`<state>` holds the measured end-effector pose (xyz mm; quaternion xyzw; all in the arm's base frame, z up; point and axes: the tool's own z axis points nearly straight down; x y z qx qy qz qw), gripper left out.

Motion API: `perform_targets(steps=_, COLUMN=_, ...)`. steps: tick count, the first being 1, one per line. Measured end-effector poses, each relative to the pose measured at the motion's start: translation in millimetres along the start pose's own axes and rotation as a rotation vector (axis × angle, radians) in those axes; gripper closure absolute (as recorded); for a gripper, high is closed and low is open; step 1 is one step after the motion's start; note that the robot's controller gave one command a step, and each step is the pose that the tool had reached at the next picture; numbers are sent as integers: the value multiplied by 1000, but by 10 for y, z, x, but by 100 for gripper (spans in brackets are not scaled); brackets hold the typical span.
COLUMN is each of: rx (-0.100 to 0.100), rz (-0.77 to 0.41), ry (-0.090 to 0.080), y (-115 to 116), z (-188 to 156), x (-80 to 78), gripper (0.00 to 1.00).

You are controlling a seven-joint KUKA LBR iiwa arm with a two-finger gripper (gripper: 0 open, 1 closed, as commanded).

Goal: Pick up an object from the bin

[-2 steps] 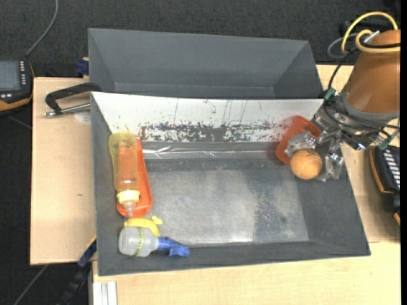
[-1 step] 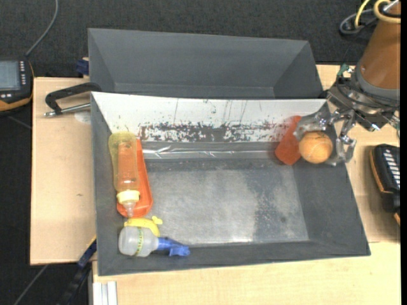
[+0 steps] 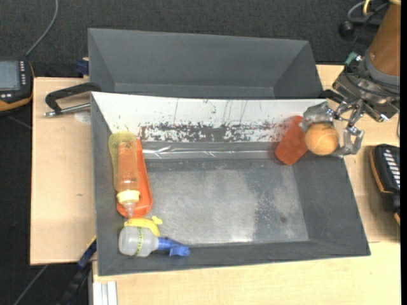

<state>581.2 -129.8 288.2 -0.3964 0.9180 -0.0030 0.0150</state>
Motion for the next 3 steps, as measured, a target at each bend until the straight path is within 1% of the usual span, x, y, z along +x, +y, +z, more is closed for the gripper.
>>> perform_targets(steps=1, rx=1, rz=6, ry=-2, y=-32, z=364, x=-4, gripper=100)
perform_targets(steps=2, rx=-7, rz=0, ry=1, y=-64, z=508, x=2, gripper=100)
perform_targets(steps=3, rx=4, rz=7, ry=-6, y=-73, z=521, x=-8, gripper=100)
